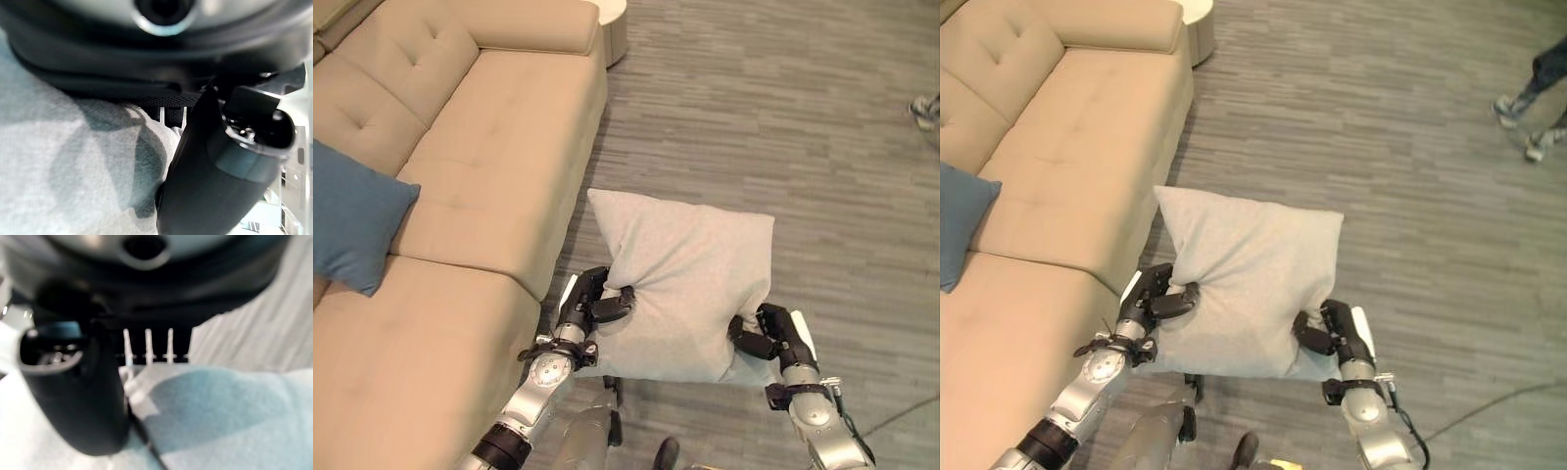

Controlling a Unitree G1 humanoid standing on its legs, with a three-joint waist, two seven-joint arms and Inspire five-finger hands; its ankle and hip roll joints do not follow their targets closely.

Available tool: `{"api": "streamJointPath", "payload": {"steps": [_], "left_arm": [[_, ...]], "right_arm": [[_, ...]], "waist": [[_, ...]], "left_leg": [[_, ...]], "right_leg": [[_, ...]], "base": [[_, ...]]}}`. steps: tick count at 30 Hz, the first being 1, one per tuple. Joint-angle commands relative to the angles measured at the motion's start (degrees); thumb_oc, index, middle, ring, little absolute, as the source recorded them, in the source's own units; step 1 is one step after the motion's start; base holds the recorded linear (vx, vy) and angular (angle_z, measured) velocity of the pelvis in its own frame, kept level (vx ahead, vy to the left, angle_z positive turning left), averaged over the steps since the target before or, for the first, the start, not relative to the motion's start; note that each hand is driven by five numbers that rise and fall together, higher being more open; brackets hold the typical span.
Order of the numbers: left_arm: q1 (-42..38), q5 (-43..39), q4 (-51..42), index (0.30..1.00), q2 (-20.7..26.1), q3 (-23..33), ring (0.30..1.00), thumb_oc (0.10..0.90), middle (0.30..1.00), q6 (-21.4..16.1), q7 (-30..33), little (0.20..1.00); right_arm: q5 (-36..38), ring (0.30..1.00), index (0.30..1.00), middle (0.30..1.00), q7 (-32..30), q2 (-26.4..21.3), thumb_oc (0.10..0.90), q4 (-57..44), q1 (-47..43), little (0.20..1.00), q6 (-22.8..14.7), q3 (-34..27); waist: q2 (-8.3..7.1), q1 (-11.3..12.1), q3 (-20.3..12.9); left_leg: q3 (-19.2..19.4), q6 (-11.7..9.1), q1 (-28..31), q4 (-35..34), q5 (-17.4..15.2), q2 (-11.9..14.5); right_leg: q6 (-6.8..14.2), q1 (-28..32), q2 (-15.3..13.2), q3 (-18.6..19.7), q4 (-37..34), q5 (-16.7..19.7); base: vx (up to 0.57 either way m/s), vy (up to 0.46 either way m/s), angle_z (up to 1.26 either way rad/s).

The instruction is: Pick up all the scattered cushions and arrange them neatly on the sofa.

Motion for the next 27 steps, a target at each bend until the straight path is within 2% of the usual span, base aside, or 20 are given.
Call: {"api": "streamJointPath", "payload": {"steps": [1,2,3,5,6,7,9,11,13,14,15,17,19,20,22,23,24,25,26,27], "left_arm": [[-7.3,0.7,-11.3,0.3,-3.6,-3.8,0.3,0.4,0.3,-6.9,-4.4,0.3],[-6.9,0.5,-11.4,0.3,-3.1,-3.6,0.3,0.4,0.3,-6.8,-4.2,0.3],[-7.0,0.5,-11.4,0.3,-3.1,-3.6,0.3,0.4,0.3,-6.8,-4.2,0.3],[-7.6,1.2,-11.7,0.3,-2.6,-4.2,0.3,0.4,0.3,-6.9,-3.8,0.3],[-7.7,1.2,-11.7,0.3,-2.7,-4.2,0.3,0.4,0.3,-7.0,-3.8,0.3],[-7.8,1.6,-11.3,0.3,-2.8,-4.0,0.3,0.4,0.3,-7.3,-3.0,0.3],[-8.0,1.4,-11.7,0.3,-2.8,-3.9,0.3,0.4,0.3,-7.4,-2.9,0.3],[-7.4,0.9,-11.9,0.3,-3.2,-3.5,0.3,0.4,0.3,-7.5,-3.6,0.3],[-7.0,0.8,-11.5,0.3,-3.3,-3.5,0.3,0.4,0.3,-7.4,-4.3,0.3],[-6.1,0.3,-11.0,0.3,-3.5,-2.8,0.3,0.4,0.3,-7.3,-4.8,0.3],[-5.7,0.1,-11.0,0.3,-3.6,-2.5,0.3,0.4,0.3,-7.6,-5.1,0.3],[-5.2,-0.4,-10.8,0.3,-3.7,-2.1,0.3,0.4,0.3,-8.0,-5.4,0.3],[-4.5,-0.3,-11.0,0.3,-3.6,-1.2,0.3,0.4,0.3,-8.6,-5.6,0.3],[-3.8,-1.6,-10.4,0.3,-4.5,-2.0,0.3,0.4,0.3,-7.8,-6.7,0.3],[-4.0,-2.8,-9.9,0.3,-4.8,-2.4,0.3,0.4,0.3,-7.7,-7.4,0.3],[-5.2,-2.8,-9.8,0.3,-5.1,-2.0,0.3,0.4,0.3,-8.0,-6.8,0.3],[-5.3,-2.8,-9.8,0.3,-5.1,-2.1,0.3,0.4,0.3,-8.0,-6.7,0.3],[-6.8,-2.9,-9.9,0.3,-5.2,-3.0,0.3,0.4,0.3,-7.0,-7.2,0.3],[-6.9,-2.9,-9.9,0.3,-5.2,-3.0,0.3,0.4,0.3,-7.0,-7.2,0.3],[-7.2,-3.2,-10.4,0.3,-5.1,-3.2,0.3,0.4,0.3,-7.3,-7.0,0.3]], "right_arm": [[-2.5,0.3,0.3,0.3,2.8,2.8,0.4,-11.1,-6.9,0.3,-9.1,2.4],[-3.2,0.3,0.3,0.3,3.6,3.2,0.4,-10.9,-6.6,0.3,-9.0,2.8],[-3.2,0.3,0.3,0.3,3.6,3.2,0.4,-10.9,-6.7,0.3,-9.0,2.8],[-3.2,0.3,0.3,0.3,4.4,3.1,0.4,-10.8,-7.4,0.3,-8.8,2.8],[-3.2,0.3,0.3,0.3,4.4,3.0,0.4,-10.8,-7.4,0.3,-8.8,2.8],[-3.5,0.3,0.3,0.3,4.5,3.7,0.4,-10.0,-7.8,0.3,-8.7,3.0],[-3.4,0.3,0.3,0.3,4.7,3.7,0.4,-10.0,-7.6,0.3,-8.8,3.0],[-3.0,0.3,0.3,0.3,5.1,3.3,0.4,-9.8,-7.2,0.3,-8.6,2.6],[-2.7,0.3,0.3,0.3,5.2,3.1,0.4,-9.4,-7.5,0.3,-8.5,2.7],[-1.8,0.3,0.3,0.3,4.8,3.4,0.4,-9.0,-8.1,0.3,-8.6,2.4],[-1.6,0.3,0.3,0.3,4.7,3.4,0.4,-9.2,-7.9,0.3,-8.7,2.1],[-1.6,0.3,0.3,0.3,4.7,3.4,0.4,-9.8,-7.0,0.3,-8.9,1.7],[2.0,0.3,0.3,0.3,4.5,1.8,0.4,-6.4,-7.9,0.3,-8.2,-2.5],[2.1,0.3,0.3,0.3,4.6,1.8,0.4,-7.0,-7.0,0.3,-9.8,-1.2],[2.2,0.3,0.3,0.3,4.5,1.7,0.4,-7.1,-6.9,0.3,-9.8,-1.4],[4.2,0.3,0.3,0.3,4.5,1.3,0.4,-7.7,-7.4,0.3,-9.7,-3.1],[4.3,0.3,0.3,0.3,4.5,1.3,0.4,-7.7,-7.4,0.3,-9.7,-3.2],[3.9,0.3,0.3,0.3,3.6,0.1,0.4,-9.1,-7.4,0.3,-11.0,-3.0],[3.9,0.3,0.3,0.3,3.6,0.1,0.4,-9.1,-7.5,0.3,-11.0,-3.0],[6.2,0.3,0.3,0.3,3.4,-0.1,0.4,-10.7,-6.6,0.3,-9.7,-5.5]], "waist": [[-1.54,1.4,-7.2],[-2.25,1.1,-7.4],[-2.17,1.2,-7.5],[-0.76,-0.8,-7.0],[-0.78,-0.8,-7.0],[1.12,-1.7,-6.7],[1.47,-2.1,-6.4],[2.28,-3.4,-6.0],[2.3,-3.8,-5.9],[2.32,-5.0,-5.7],[2.16,-5.4,-5.6],[2.0,-6.3,-5.6],[1.29,-5.8,-6.4],[0.84,-6.2,-7.2],[0.92,-6.6,-7.5],[1.06,-6.5,-7.3],[0.88,-6.7,-7.4],[0.12,-6.1,-5.6],[-0.06,-6.3,-5.8],[-1.56,-5.9,-5.0]], "left_leg": [[-1.2,0.0,7.3,-1.5,3.0,-1.8],[-1.1,2.0,10.0,-1.3,0.8,-3.1],[-1.1,2.0,9.9,-1.3,1.0,-3.0],[-2.0,4.1,14.1,-1.9,-1.5,-3.3],[-1.9,4.2,14.0,-1.9,-1.5,-3.4],[-2.5,4.9,17.1,-2.7,-3.0,-2.5],[-3.3,4.8,19.2,-4.0,-3.3,-2.9],[-5.4,4.0,22.8,-6.3,-3.9,-3.4],[-5.9,3.5,24.2,-7.1,-4.7,-3.4],[-8.1,2.2,27.9,-8.8,-6.1,-3.4],[-9.0,1.7,28.6,-9.0,-6.5,-3.5],[-9.8,1.1,30.6,-9.2,-8.3,-3.3],[-10.2,1.0,31.2,-9.0,-9.2,-3.3],[-11.8,0.7,32.4,-6.8,-11.6,-3.2],[-12.3,-0.1,32.0,-3.7,-12.4,-2.7],[-11.2,-3.1,28.9,7.8,-10.3,-1.4],[-11.3,-3.0,28.5,8.0,-10.2,-1.6],[-10.6,-4.9,21.8,21.6,-6.3,-0.1],[-10.8,-4.9,21.3,21.8,-6.1,-0.3],[-6.7,-4.6,16.8,31.6,-4.1,2.4]], "right_leg": [[5.2,-3.0,-2.5,1.8,8.7,1.0],[8.1,-4.7,-5.4,2.1,18.5,4.6],[8.1,-5.0,-5.4,2.2,18.6,4.7],[10.7,-10.0,-7.5,3.1,33.3,11.7],[10.8,-10.2,-7.7,3.3,33.7,11.5],[11.0,-14.5,-8.9,2.5,39.5,12.7],[10.3,-16.9,-10.2,1.7,39.5,10.9],[8.0,-20.6,-9.9,1.1,30.7,7.8],[7.3,-21.0,-9.9,0.5,24.5,7.1],[7.6,-24.3,-8.7,3.2,12.6,9.9],[8.2,-25.3,-8.6,5.3,9.5,11.1],[8.7,-25.9,-7.8,7.9,7.6,13.2],[8.8,-24.8,-8.3,7.1,6.5,14.1],[7.8,-23.6,-7.9,7.3,6.5,14.4],[7.4,-22.5,-7.5,6.9,6.2,14.0],[6.1,-19.3,-6.6,4.9,4.9,13.2],[6.1,-19.5,-6.9,4.8,4.8,13.4],[4.0,-16.1,-6.5,3.6,4.2,12.1],[4.0,-16.3,-6.8,3.4,4.2,12.3],[2.1,-13.3,-6.3,1.8,3.1,10.4]], "base": [[0.35,0.172,-0.12],[0.22,0.137,-0.03],[0.33,0.211,-0.08],[0.28,0.195,0.07],[0.37,0.205,0.52],[0.3,0.111,0.58],[0.27,0.068,0.25],[0.32,-0.001,0.27],[0.39,-0.089,0.58],[0.53,-0.141,0.53],[0.42,-0.103,0.4],[0.29,-0.073,0.45],[0.41,-0.15,0.56],[0.58,-0.225,0.6],[0.4,-0.181,0.73],[0.21,-0.148,0.52],[0.32,-0.281,0.29],[0.08,-0.136,0.03],[0.25,-0.317,0.13],[0.23,-0.232,0.13]]}}
